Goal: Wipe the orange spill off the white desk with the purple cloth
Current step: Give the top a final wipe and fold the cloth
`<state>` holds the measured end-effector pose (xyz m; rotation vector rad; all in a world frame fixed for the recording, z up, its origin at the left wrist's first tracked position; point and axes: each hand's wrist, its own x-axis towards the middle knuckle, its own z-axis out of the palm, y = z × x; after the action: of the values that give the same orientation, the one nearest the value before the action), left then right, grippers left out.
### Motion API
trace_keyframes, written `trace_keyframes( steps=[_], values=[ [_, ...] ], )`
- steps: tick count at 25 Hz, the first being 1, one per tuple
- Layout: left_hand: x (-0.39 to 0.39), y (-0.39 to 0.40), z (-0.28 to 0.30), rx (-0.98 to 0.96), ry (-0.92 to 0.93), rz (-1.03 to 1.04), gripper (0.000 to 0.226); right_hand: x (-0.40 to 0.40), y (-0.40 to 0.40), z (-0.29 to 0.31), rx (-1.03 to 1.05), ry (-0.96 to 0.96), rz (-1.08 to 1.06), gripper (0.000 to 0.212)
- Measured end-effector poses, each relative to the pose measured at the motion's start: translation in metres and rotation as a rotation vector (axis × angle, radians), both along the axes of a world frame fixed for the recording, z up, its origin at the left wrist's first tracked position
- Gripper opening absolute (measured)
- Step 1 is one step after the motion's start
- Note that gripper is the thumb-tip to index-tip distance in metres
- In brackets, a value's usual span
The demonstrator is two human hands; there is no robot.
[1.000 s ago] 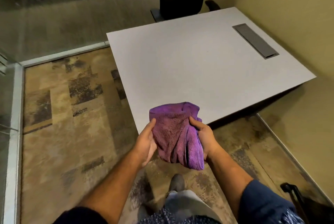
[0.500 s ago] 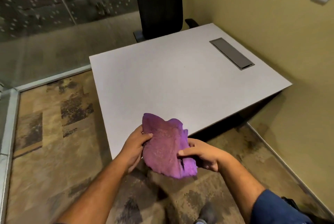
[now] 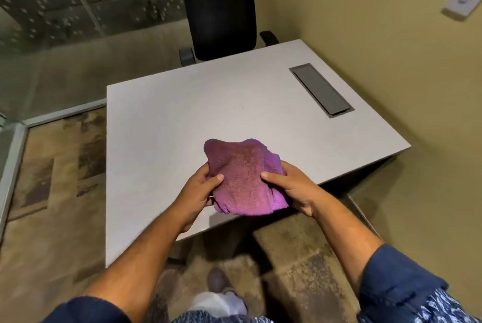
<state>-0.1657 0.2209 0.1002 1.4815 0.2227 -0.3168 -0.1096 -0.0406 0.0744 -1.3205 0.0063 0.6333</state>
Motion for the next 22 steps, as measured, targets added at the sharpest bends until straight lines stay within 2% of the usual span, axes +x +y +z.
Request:
trace_keyframes(
  steps=[3, 5, 9, 12, 14, 16, 18, 20, 22],
  values=[
    [0.044, -0.011, -0.007, 0.014, -0.058, 0.086, 0.035, 0.042, -0.013, 0.0, -0.105, -0.113, -0.099, 0.029],
    [0.074, -0.017, -0.012, 0.019, -0.069, 0.108, 0.039, 0.066, -0.023, -0.003, -0.137, -0.121, -0.124, 0.026],
    [0.127, -0.038, -0.021, -0.102, 0.005, 0.095, 0.044, 0.103, -0.039, 0.001, -0.039, -0.019, -0.124, 0.023],
    [0.163, -0.055, -0.025, -0.281, 0.088, 0.027, 0.033, 0.135, -0.055, 0.006, -0.047, 0.083, -0.18, 0.013],
    [0.18, -0.061, -0.029, -0.408, 0.128, 0.002, 0.029, 0.155, -0.07, 0.002, 0.064, 0.177, -0.222, 0.017],
    [0.192, -0.062, -0.035, -0.495, 0.158, -0.011, 0.047, 0.168, -0.081, -0.005, 0.262, 0.292, -0.245, 0.022],
    [0.211, -0.071, -0.038, -0.39, 0.125, -0.035, 0.051, 0.188, -0.091, -0.012, 0.316, 0.36, -0.249, 0.035],
    [0.225, -0.089, -0.041, -0.18, 0.114, -0.072, 0.042, 0.21, -0.102, -0.019, 0.066, 0.267, -0.137, 0.041],
    [0.236, -0.109, -0.047, -0.062, 0.199, -0.085, 0.06, 0.231, -0.115, -0.029, -0.162, 0.133, -0.018, 0.034]
  ],
)
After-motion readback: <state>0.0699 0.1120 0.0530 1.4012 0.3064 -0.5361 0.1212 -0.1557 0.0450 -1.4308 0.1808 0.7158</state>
